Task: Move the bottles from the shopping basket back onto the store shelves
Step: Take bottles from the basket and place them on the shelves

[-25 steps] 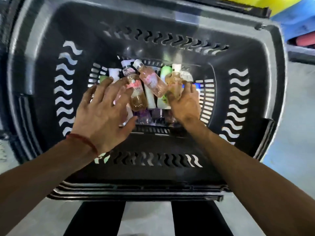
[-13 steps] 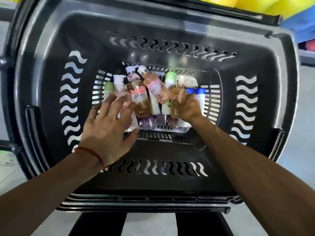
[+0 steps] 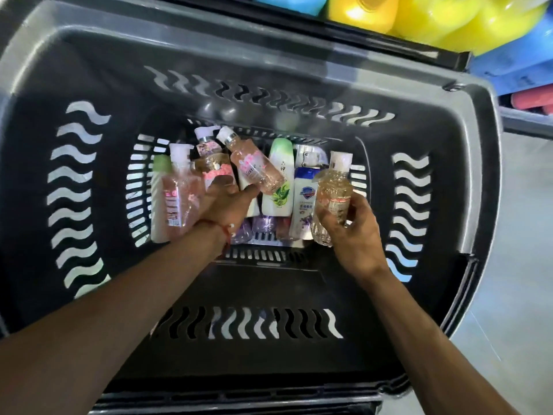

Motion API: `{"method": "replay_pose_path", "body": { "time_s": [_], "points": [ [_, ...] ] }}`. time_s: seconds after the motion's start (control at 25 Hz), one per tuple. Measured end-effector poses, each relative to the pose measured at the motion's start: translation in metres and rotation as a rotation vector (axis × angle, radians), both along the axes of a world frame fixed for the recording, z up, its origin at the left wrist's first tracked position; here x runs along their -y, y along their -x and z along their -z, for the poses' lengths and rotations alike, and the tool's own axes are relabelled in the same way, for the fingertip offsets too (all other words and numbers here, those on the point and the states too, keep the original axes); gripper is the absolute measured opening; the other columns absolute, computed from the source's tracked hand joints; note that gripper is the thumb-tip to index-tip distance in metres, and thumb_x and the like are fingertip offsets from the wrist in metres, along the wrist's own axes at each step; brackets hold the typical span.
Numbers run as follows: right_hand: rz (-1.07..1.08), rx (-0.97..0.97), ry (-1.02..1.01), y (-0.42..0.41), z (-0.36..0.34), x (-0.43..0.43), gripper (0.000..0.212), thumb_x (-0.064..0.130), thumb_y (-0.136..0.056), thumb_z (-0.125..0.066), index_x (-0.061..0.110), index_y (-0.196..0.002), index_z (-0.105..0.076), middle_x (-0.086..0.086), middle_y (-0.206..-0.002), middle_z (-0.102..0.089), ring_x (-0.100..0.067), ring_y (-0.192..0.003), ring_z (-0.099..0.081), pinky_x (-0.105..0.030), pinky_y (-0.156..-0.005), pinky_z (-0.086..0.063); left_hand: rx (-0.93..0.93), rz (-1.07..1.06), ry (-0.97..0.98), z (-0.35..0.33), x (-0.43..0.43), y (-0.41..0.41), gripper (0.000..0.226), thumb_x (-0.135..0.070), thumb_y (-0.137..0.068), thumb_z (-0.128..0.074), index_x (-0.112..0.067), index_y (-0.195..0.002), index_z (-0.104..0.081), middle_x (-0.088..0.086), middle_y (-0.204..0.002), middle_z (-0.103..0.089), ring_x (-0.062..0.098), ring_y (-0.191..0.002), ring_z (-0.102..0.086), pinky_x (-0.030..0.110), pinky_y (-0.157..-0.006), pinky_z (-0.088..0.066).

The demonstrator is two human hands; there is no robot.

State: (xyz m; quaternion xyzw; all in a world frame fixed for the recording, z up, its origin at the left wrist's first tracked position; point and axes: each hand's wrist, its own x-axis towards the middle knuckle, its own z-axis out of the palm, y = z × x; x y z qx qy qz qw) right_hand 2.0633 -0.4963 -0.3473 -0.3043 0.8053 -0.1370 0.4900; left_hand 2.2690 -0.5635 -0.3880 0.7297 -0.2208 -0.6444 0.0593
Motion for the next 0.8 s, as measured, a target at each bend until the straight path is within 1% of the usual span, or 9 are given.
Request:
{"method": "replay_pose_path", "body": {
  "time_s": [0.08, 0.16, 0.28, 0.36, 0.48, 0.56, 0.64, 0.76, 0.8],
  "points": [
    [0.015, 0.018, 0.033, 0.003, 0.001, 0.001, 0.042, 0.036, -0.093, -0.076, 0.023, -0.128, -0.057, 0.002, -0.122, -0.066, 0.000, -0.101, -0.067, -0.011, -0.077, -0.056, -0.005, -0.035, -0.047, 0.017, 0.011, 0.020, 0.091, -0.060, -0.069, -0.078, -0.007, -0.138, -0.054, 0.024, -0.140, -0.059, 0.046, -0.127, -0.057, 0.055, -0.103, -0.049],
    [0.046, 0.059, 0.065, 0.005, 0.005, 0.002, 0.046, 0.031, -0.093, -0.076, 0.020, -0.133, -0.056, 0.003, -0.124, -0.065, 0.002, -0.102, -0.067, -0.012, -0.082, -0.057, 0.014, -0.086, -0.073, 0.025, 0.018, 0.034, 0.078, -0.055, -0.076, -0.077, -0.006, -0.135, -0.060, 0.020, -0.139, -0.061, 0.044, -0.131, -0.055, 0.058, -0.106, -0.045],
    [0.056, 0.100, 0.072, 0.008, 0.005, 0.004, 0.046, 0.028, -0.094, -0.075, 0.017, -0.135, -0.055, 0.005, -0.121, -0.066, 0.012, -0.096, -0.065, -0.007, -0.075, -0.053, 0.033, -0.177, -0.118, 0.035, 0.028, 0.049, 0.060, -0.051, -0.088, -0.074, -0.009, -0.130, -0.066, 0.008, -0.134, -0.067, 0.026, -0.125, -0.061, 0.041, -0.112, -0.045],
    [0.049, 0.100, 0.078, 0.007, 0.006, 0.005, 0.044, 0.028, -0.095, -0.075, 0.016, -0.134, -0.057, 0.005, -0.118, -0.067, 0.014, -0.094, -0.065, -0.007, -0.072, -0.053, 0.086, -0.179, -0.118, 0.036, 0.026, 0.054, 0.057, -0.046, -0.091, -0.072, -0.008, -0.133, -0.060, 0.002, -0.130, -0.064, 0.019, -0.117, -0.058, 0.027, -0.103, -0.042],
    [0.046, 0.104, 0.078, 0.010, 0.004, 0.004, 0.047, 0.031, -0.094, -0.075, 0.015, -0.134, -0.056, 0.007, -0.115, -0.066, 0.012, -0.093, -0.066, -0.013, -0.073, -0.057, 0.097, -0.237, -0.072, 0.046, 0.020, 0.051, 0.047, -0.038, -0.083, -0.081, -0.017, -0.120, -0.059, -0.003, -0.114, -0.065, 0.020, -0.116, -0.063, 0.031, -0.101, -0.047],
    [0.039, 0.104, 0.072, 0.012, 0.001, 0.002, 0.047, 0.033, -0.093, -0.075, 0.019, -0.133, -0.055, 0.009, -0.116, -0.060, 0.018, -0.091, -0.063, -0.007, -0.070, -0.054, 0.004, -0.186, -0.021, 0.045, 0.020, 0.049, 0.061, -0.039, -0.070, -0.086, -0.017, -0.121, -0.061, 0.002, -0.119, -0.070, 0.027, -0.115, -0.068, 0.042, -0.102, -0.054],
    [0.016, 0.081, 0.069, 0.014, -0.002, -0.001, 0.045, 0.033, -0.093, -0.075, 0.021, -0.132, -0.057, 0.009, -0.117, -0.057, 0.019, -0.091, -0.061, -0.005, -0.071, -0.052, -0.042, -0.182, -0.032, 0.077, 0.000, 0.034, 0.056, -0.034, -0.074, -0.087, -0.019, -0.121, -0.060, 0.007, -0.122, -0.071, 0.028, -0.109, -0.071, 0.043, -0.098, -0.057],
    [0.001, 0.065, 0.048, 0.016, -0.007, -0.004, 0.050, 0.042, -0.092, -0.077, 0.025, -0.135, -0.056, 0.004, -0.125, -0.058, 0.002, -0.103, -0.065, -0.018, -0.084, -0.060, 0.002, -0.099, -0.105, 0.056, -0.021, 0.018, 0.059, -0.060, -0.062, -0.091, -0.029, -0.098, -0.055, 0.007, -0.117, -0.072, 0.030, -0.108, -0.070, 0.047, -0.103, -0.052],
    [0.001, 0.071, 0.042, 0.015, -0.011, -0.007, 0.054, 0.048, -0.090, -0.077, 0.028, -0.136, -0.055, 0.003, -0.128, -0.058, -0.004, -0.108, -0.065, -0.027, -0.089, -0.062, 0.001, -0.086, -0.097, 0.044, -0.025, 0.014, 0.061, -0.054, -0.064, -0.092, -0.025, -0.103, -0.057, 0.006, -0.116, -0.072, 0.029, -0.108, -0.070, 0.047, -0.102, -0.053]
  ]
}}
